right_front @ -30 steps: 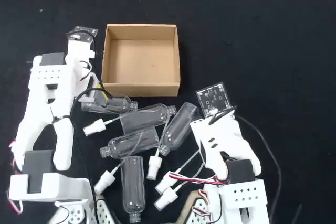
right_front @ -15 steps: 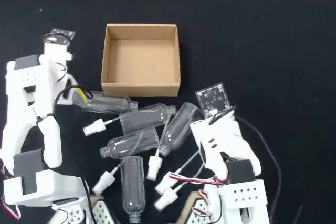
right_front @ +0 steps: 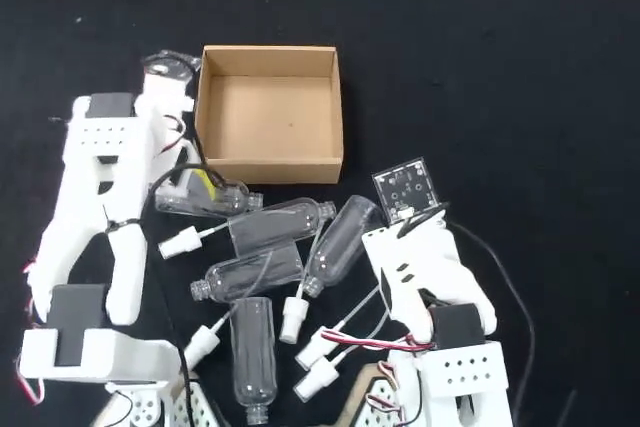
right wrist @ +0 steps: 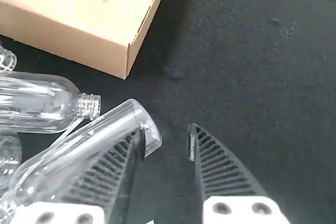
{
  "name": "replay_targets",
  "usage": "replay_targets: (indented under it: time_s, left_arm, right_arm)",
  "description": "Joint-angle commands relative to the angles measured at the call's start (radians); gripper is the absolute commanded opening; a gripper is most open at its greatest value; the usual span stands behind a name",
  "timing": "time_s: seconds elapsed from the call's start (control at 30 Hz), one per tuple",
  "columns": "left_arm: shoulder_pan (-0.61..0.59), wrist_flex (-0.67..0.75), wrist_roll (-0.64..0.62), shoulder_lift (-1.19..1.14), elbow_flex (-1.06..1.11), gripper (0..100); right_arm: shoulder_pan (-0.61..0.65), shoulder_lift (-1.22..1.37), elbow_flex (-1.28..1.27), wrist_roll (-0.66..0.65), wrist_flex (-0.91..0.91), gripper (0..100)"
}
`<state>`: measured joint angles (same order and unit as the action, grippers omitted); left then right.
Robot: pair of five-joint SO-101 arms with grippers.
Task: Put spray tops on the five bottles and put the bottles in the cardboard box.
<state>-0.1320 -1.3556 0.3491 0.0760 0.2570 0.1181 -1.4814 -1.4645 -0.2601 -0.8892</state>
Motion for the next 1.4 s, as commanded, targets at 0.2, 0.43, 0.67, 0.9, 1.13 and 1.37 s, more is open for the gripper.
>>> replay_targets:
  time_s: [0.2,0.43,0.67,0.9,1.13,1.37]
  left_arm:
    - [0.033,0.038,-0.018,0.017,0.022,30]
    - [0.007,0.198,0.078,0.006,0.031,30]
    - [-0.012,0.15,0.428,0.006,0.087,30]
    - [-0.021,0.16,0.537,0.006,0.101,30]
    - [-0.025,0.285,0.54,0.005,0.108,30]
    - [-0.028,0.284,0.609,0.003,0.111,30]
  right_arm:
    - [0.012,0.002,0.007,0.002,0.025,13.1]
    - [0.011,0.002,0.005,0.0,0.025,13.1]
    - [0.012,0.002,0.005,0.0,0.025,13.1]
    - [0.014,0.002,0.004,0.0,0.025,13.1]
    - [0.015,0.002,0.002,0.0,0.025,13.1]
    - [0.015,0.002,-0.005,0.0,0.028,13.1]
